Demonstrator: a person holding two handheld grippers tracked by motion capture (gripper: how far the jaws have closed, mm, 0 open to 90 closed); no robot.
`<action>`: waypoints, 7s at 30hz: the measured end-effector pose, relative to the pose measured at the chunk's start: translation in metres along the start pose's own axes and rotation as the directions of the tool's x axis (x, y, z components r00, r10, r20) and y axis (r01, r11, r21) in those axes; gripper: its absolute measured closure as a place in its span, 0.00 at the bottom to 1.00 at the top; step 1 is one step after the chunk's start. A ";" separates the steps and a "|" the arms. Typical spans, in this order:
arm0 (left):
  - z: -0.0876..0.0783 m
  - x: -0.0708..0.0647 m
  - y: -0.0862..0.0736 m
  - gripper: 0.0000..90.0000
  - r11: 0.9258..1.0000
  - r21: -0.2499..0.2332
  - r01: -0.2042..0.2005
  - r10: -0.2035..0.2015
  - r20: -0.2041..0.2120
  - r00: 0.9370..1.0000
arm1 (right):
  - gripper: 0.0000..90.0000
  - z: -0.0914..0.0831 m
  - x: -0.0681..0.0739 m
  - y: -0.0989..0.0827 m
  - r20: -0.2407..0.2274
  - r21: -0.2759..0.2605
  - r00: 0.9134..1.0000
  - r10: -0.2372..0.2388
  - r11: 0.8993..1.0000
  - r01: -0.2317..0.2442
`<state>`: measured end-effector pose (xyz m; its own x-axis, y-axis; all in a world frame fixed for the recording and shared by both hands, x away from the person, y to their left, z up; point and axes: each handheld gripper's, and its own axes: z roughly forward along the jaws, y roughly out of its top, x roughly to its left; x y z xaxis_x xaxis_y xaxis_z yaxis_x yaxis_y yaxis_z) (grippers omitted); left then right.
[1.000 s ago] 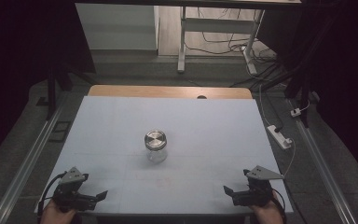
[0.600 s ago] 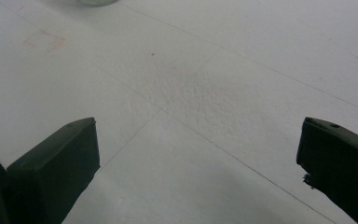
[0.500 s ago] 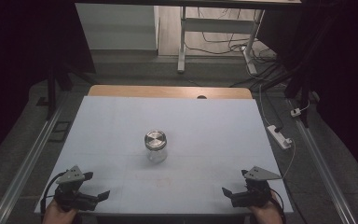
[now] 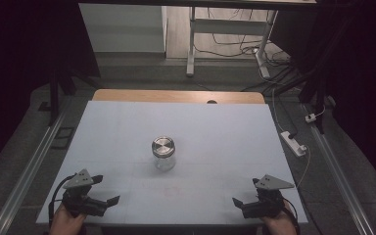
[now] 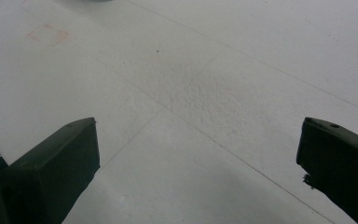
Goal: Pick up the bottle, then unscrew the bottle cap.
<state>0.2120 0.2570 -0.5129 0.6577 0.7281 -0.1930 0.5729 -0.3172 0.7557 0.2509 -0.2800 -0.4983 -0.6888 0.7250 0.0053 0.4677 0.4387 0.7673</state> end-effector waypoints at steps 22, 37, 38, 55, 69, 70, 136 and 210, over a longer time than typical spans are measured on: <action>0.013 0.010 0.010 0.00 0.999 -0.043 -0.018 0.022 0.108 0.994 | 0.01 0.002 0.003 0.000 -0.002 0.017 1.000 -0.030 0.999 0.030; 0.033 0.013 0.035 0.00 0.998 -0.012 -0.057 0.058 0.054 0.997 | 0.02 0.002 0.004 0.001 -0.002 0.020 0.999 -0.040 0.999 0.040; 0.033 0.013 0.035 0.00 0.998 -0.012 -0.057 0.058 0.054 0.997 | 0.02 0.002 0.004 0.001 -0.002 0.021 0.999 -0.040 0.999 0.040; 0.067 0.011 0.065 0.00 0.995 0.042 -0.089 0.088 0.022 0.996 | 0.02 0.002 0.004 0.001 -0.004 0.023 0.999 -0.042 0.999 0.042; 0.100 0.011 0.088 0.00 0.986 0.066 -0.151 0.148 0.050 0.988 | 0.02 0.002 0.004 0.001 -0.004 0.026 0.999 -0.046 0.999 0.046; 0.103 0.012 0.090 0.00 0.986 0.067 -0.151 0.148 0.055 0.988 | 0.02 0.002 0.004 0.001 -0.005 0.027 0.999 -0.046 0.999 0.046; 0.149 0.006 0.138 0.17 0.958 -0.015 -0.287 0.287 0.128 0.949 | 0.04 0.001 0.004 0.000 -0.023 0.015 0.999 -0.046 0.999 0.047; 0.115 -0.076 0.160 0.17 0.905 0.005 -0.425 0.408 0.276 0.870 | 0.01 -0.006 0.009 0.015 -0.105 -0.074 0.994 -0.014 0.997 0.006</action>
<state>0.3102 0.0810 -0.4490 0.9410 0.3368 -0.0325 0.2409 -0.5997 0.7631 0.2485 -0.2702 -0.4833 -0.7497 0.6588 0.0619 0.4210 0.4027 0.8128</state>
